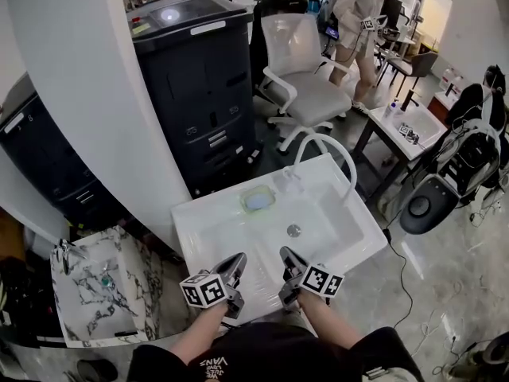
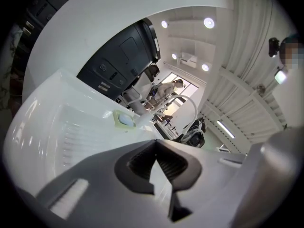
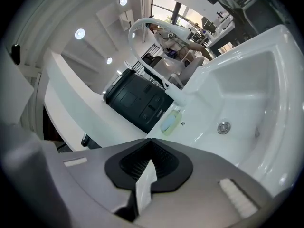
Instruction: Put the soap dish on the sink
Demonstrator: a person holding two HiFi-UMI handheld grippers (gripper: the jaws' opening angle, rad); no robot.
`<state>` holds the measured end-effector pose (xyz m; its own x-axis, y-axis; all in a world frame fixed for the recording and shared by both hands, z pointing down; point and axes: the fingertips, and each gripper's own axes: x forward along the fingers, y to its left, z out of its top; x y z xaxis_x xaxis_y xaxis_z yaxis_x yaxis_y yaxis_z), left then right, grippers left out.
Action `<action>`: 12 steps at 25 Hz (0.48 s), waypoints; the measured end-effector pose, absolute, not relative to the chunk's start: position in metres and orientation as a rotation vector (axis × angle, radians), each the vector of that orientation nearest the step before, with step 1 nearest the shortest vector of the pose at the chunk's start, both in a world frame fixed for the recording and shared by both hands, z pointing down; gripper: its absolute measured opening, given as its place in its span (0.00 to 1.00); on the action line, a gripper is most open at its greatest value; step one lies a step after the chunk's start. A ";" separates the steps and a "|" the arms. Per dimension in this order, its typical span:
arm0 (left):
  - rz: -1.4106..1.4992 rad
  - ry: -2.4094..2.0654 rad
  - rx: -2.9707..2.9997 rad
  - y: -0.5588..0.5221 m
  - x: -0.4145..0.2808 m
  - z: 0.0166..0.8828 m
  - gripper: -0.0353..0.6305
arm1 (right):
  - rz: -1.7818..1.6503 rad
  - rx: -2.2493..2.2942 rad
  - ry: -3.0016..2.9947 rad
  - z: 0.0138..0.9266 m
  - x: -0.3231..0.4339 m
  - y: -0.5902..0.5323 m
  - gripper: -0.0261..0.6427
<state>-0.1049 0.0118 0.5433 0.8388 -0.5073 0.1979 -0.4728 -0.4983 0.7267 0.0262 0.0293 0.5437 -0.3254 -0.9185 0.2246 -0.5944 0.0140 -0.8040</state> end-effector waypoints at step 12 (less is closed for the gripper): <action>-0.015 -0.654 2.240 0.044 -0.120 0.542 0.13 | -1.163 -1.614 1.956 0.541 0.010 0.063 0.04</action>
